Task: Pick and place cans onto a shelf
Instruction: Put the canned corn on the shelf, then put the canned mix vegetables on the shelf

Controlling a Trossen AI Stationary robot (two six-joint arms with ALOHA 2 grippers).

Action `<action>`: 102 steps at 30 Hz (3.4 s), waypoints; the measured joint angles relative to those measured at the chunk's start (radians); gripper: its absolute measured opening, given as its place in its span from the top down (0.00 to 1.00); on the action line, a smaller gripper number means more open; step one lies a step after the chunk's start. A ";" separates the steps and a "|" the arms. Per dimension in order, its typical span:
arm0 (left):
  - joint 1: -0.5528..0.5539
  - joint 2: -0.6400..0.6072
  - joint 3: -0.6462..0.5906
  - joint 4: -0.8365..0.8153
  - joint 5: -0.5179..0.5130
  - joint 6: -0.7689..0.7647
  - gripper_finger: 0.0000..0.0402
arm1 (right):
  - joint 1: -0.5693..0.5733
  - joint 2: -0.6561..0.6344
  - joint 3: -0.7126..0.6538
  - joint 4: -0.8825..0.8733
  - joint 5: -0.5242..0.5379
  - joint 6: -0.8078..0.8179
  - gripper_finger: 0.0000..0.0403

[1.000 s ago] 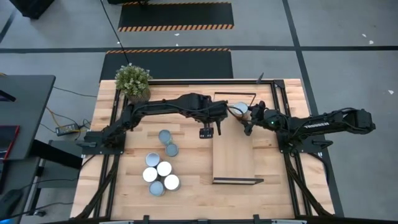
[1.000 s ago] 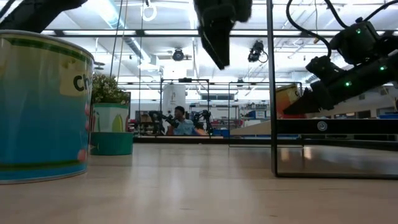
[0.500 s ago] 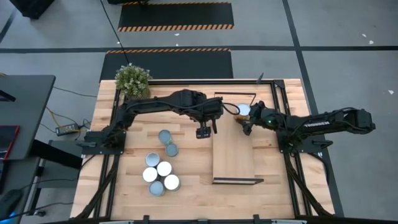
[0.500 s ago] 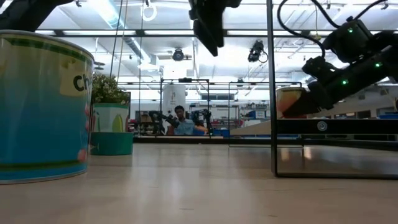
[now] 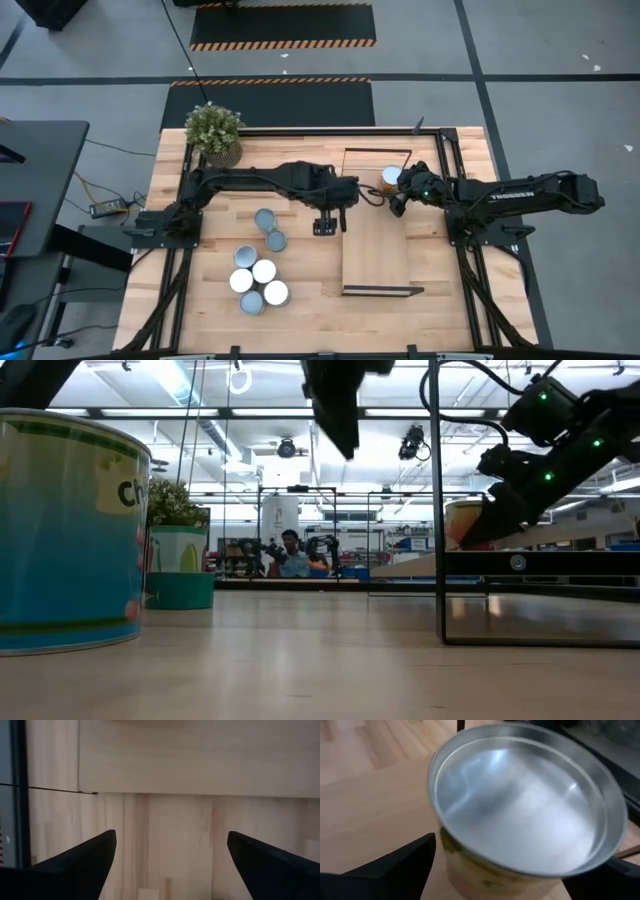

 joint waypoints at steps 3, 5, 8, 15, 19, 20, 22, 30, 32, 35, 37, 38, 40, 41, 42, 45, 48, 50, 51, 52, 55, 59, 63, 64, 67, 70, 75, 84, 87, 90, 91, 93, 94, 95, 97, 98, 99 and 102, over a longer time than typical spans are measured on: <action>0.001 -0.024 -0.115 0.046 -0.001 -0.001 0.04 | 0.017 0.000 0.031 -0.069 0.004 0.036 0.04; 0.001 -0.037 -0.169 0.077 -0.001 -0.006 0.04 | 0.033 0.000 0.042 -0.080 0.005 0.037 0.04; 0.001 -0.075 -0.200 0.078 -0.001 -0.016 0.04 | 0.058 0.001 0.066 -0.088 0.005 0.037 0.04; 0.006 -0.199 -0.199 0.063 -0.001 -0.118 0.04 | 0.107 0.000 0.176 -0.247 0.102 0.056 0.04; 0.009 -0.243 -0.199 -0.006 -0.001 -0.192 0.04 | 0.129 0.000 0.230 -0.307 0.102 0.059 0.04; 0.009 -0.252 -0.199 -0.022 -0.001 -0.207 0.04 | 0.134 0.000 0.243 -0.319 0.103 0.059 0.04; 0.003 -0.261 -0.199 -0.060 -0.001 -0.243 0.04 | 0.143 0.000 0.266 -0.340 0.106 0.055 0.04; -0.024 -0.288 -0.337 -0.078 -0.002 -0.274 0.04 | 0.188 -0.015 0.339 -0.385 0.204 0.007 0.04; -0.027 -0.312 -0.452 0.008 0.008 -0.266 0.04 | 0.214 -0.037 0.342 -0.386 0.237 -0.013 0.04; -0.009 -0.347 -0.598 0.050 0.040 -0.253 0.04 | 0.260 -0.092 0.342 -0.374 0.272 -0.048 0.04; 0.012 -0.376 -0.653 0.065 0.045 -0.268 0.04 | 0.284 -0.134 0.342 -0.364 0.294 -0.082 0.04; 0.022 -0.395 -0.672 0.068 0.045 -0.274 0.04 | 0.294 -0.155 0.343 -0.352 0.298 -0.100 0.04; 0.040 -0.433 -0.702 0.069 0.045 -0.285 0.04 | 0.308 -0.195 0.343 -0.343 0.304 -0.129 0.04; 0.048 -0.455 -0.715 0.072 0.045 -0.292 0.04 | 0.314 -0.211 0.343 -0.333 0.304 -0.141 0.04; 0.053 -0.474 -0.723 0.071 0.046 -0.297 0.04 | 0.320 -0.226 0.343 -0.328 0.304 -0.145 0.04; 0.065 -0.544 -0.744 0.073 0.049 -0.309 0.04 | 0.336 -0.253 0.343 -0.316 0.304 -0.151 0.04; 0.072 -0.616 -0.799 0.068 0.054 -0.336 0.04 | 0.359 -0.263 0.335 -0.299 0.304 -0.151 0.04; 0.072 -0.663 -0.857 0.061 0.059 -0.363 0.04 | 0.376 -0.262 0.313 -0.271 0.303 -0.151 0.04; 0.072 -0.689 -0.889 0.063 0.065 -0.379 0.04 | 0.385 -0.261 0.300 -0.261 0.303 -0.151 0.04; 0.072 -0.717 -0.924 0.065 0.072 -0.395 0.04 | 0.395 -0.258 0.285 -0.245 0.303 -0.151 0.04; 0.071 -0.792 -1.026 0.063 0.096 -0.442 0.04 | 0.421 -0.256 0.239 -0.169 0.303 -0.151 0.04; 0.072 -0.869 -1.146 0.078 0.099 -0.487 0.04 | 0.461 -0.248 0.197 -0.075 0.302 -0.147 0.04; 0.072 -0.889 -1.230 0.135 0.124 -0.514 0.04 | 0.497 -0.243 0.155 0.015 0.302 -0.155 0.04; 0.072 -0.886 -1.247 0.158 0.136 -0.514 0.04 | 0.502 -0.242 0.152 0.031 0.300 -0.167 0.04; 0.072 -0.870 -1.285 0.240 0.190 -0.513 0.04 | 0.511 -0.246 0.152 0.041 0.300 -0.176 0.04; 0.072 -0.844 -1.313 0.303 0.233 -0.513 0.04 | 0.514 -0.242 0.152 0.042 0.301 -0.178 0.04; 0.072 -0.780 -1.318 0.391 0.236 -0.510 0.04 | 0.514 -0.238 0.152 0.043 0.303 -0.184 0.04; 0.094 -0.662 -1.318 0.500 0.246 -0.499 0.04 | 0.514 -0.214 0.152 0.074 0.303 -0.199 0.04; 0.094 -0.640 -1.318 0.509 0.246 -0.501 0.04 | 0.514 -0.211 0.152 0.071 0.303 -0.200 0.04; 0.094 -0.631 -1.318 0.516 0.248 -0.498 0.07 | 0.513 -0.207 0.152 0.079 0.303 -0.200 0.04; 0.094 -0.631 -1.317 0.523 0.248 -0.498 0.08 | 0.513 -0.206 0.152 0.080 0.303 -0.203 0.04; 0.094 -0.631 -1.317 0.533 0.247 -0.501 0.13 | 0.513 -0.200 0.152 0.091 0.305 -0.203 0.04; 0.094 -0.631 -1.317 0.541 0.247 -0.505 0.15 | 0.513 -0.198 0.152 0.087 0.308 -0.203 0.04; 0.094 -0.631 -1.317 0.549 0.247 -0.505 0.17 | 0.513 -0.196 0.152 0.087 0.308 -0.204 0.04; 0.094 -0.631 -1.317 0.553 0.247 -0.506 0.22 | 0.513 -0.194 0.152 0.094 0.310 -0.204 0.04; 0.094 -0.631 -1.317 0.559 0.246 -0.506 0.24 | 0.513 -0.194 0.152 0.095 0.310 -0.204 0.04; 0.095 -0.631 -1.317 0.569 0.247 -0.506 0.26 | 0.513 -0.194 0.152 0.096 0.310 -0.206 0.04; 0.105 -0.631 -1.314 0.601 0.247 -0.506 0.30 | 0.513 -0.194 0.152 0.104 0.311 -0.211 0.04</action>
